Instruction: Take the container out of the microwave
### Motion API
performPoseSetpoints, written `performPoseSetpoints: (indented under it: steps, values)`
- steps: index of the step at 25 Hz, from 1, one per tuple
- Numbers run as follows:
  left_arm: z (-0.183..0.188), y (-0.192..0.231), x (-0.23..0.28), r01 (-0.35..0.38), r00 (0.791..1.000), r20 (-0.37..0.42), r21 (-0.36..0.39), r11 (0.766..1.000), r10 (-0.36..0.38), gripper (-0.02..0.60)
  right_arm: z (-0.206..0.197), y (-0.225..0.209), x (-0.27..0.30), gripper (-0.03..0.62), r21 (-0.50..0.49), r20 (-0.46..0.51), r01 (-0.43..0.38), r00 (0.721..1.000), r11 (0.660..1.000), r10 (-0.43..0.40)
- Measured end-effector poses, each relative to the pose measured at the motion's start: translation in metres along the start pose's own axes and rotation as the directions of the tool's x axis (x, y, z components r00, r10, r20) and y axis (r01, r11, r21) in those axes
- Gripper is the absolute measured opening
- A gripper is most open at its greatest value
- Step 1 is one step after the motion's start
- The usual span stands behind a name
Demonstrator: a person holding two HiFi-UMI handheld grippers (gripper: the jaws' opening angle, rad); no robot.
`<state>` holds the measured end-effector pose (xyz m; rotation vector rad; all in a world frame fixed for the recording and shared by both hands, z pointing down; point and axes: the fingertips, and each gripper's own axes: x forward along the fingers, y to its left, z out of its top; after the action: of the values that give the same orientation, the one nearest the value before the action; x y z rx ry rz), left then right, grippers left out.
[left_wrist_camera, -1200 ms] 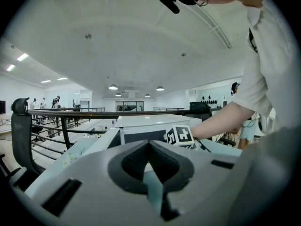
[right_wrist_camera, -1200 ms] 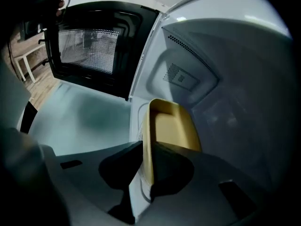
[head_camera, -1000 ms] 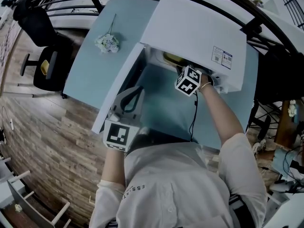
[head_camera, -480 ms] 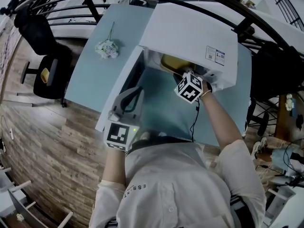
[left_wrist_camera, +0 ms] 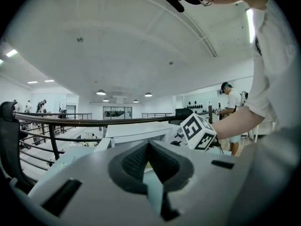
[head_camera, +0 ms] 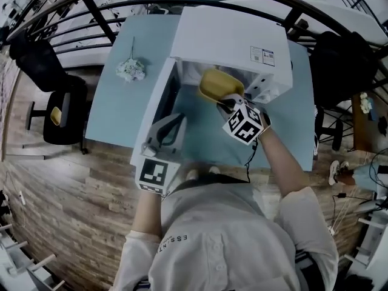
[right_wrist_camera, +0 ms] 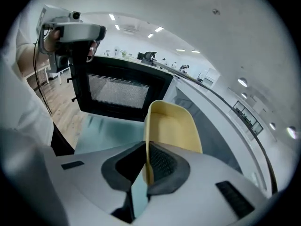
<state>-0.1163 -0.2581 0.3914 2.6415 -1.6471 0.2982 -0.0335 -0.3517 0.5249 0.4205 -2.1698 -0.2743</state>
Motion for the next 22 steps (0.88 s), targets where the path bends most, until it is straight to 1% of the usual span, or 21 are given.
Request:
performPoseSetpoints:
  steps: [6,9,12,14,16,19,22]
  values:
    - [-0.001,-0.013,-0.011,0.069,0.998,0.007,0.010,0.998,-0.069,-0.006,0.016,0.022,-0.045,0.035,0.118,0.101,0.081,0.991,0.990,-0.093]
    - [0.000,-0.018,-0.014,0.097,0.995,0.016,0.016,0.995,-0.097,-0.006,0.023,0.031,-0.071,0.035,0.185,0.160,0.131,0.974,0.974,-0.161]
    - [0.004,-0.022,-0.015,0.118,0.993,0.022,0.029,0.993,-0.119,-0.006,0.030,0.036,-0.096,0.035,0.247,0.212,0.184,0.947,0.951,-0.239]
    - [0.008,-0.023,-0.016,0.127,0.991,0.028,0.034,0.991,-0.128,-0.006,0.036,0.038,-0.112,0.035,0.298,0.247,0.214,0.924,0.930,-0.292]
    - [0.014,-0.025,-0.017,0.136,0.990,0.039,0.038,0.990,-0.138,-0.006,0.043,0.040,-0.127,0.035,0.355,0.284,0.237,0.894,0.904,-0.346]
    - [0.022,-0.028,-0.018,0.144,0.988,0.057,0.048,0.988,-0.147,-0.006,0.050,0.038,-0.150,0.035,0.425,0.326,0.283,0.838,0.860,-0.437]
    - [0.028,-0.026,-0.020,0.143,0.986,0.073,0.062,0.988,-0.147,-0.006,0.055,0.031,-0.173,0.034,0.472,0.356,0.329,0.777,0.818,-0.519]
